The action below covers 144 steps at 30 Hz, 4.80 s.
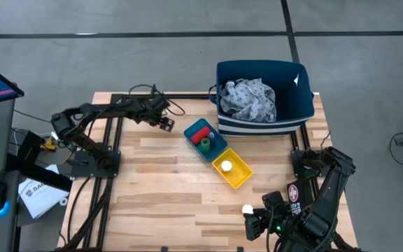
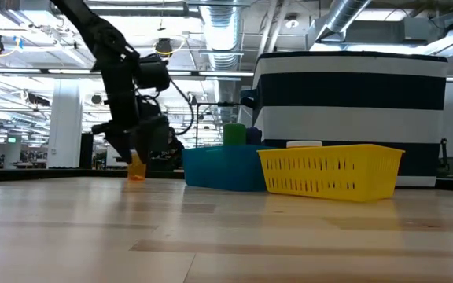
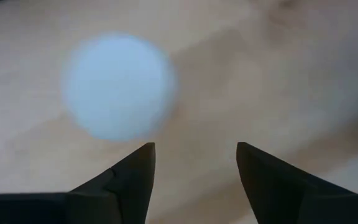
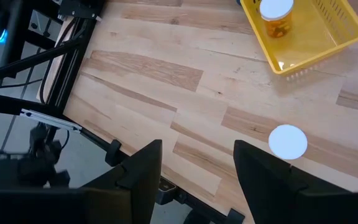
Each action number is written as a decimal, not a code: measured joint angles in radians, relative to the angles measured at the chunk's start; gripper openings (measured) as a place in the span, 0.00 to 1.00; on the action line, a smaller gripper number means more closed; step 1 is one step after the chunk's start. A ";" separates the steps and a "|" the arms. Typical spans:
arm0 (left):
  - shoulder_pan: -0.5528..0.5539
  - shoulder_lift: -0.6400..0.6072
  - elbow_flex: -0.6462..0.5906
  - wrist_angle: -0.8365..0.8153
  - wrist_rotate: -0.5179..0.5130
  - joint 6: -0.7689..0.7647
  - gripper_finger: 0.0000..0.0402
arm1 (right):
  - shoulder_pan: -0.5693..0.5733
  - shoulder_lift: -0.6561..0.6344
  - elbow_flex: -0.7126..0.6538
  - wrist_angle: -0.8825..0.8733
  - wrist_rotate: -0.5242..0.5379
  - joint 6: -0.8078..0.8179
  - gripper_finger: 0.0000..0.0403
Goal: Pick & Place Medicine items
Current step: Put the top orange pill bottle into the yellow bin
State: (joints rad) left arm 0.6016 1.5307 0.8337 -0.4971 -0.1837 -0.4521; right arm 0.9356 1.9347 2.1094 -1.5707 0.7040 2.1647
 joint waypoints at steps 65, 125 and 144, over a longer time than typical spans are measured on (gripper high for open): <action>0.146 0.017 0.024 0.058 0.048 -0.042 0.60 | -0.008 0.000 0.001 0.004 0.000 0.001 0.49; -0.931 -0.223 0.026 -0.033 0.008 -0.024 0.47 | 0.005 0.000 0.000 0.013 0.023 -0.018 0.49; -1.010 0.246 0.357 0.093 0.101 0.317 0.47 | 0.012 0.000 0.000 0.015 0.086 -0.028 0.49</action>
State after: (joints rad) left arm -0.4088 1.7770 1.1911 -0.4042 -0.0829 -0.1353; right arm 0.9472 1.9350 2.1090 -1.5555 0.7903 2.1368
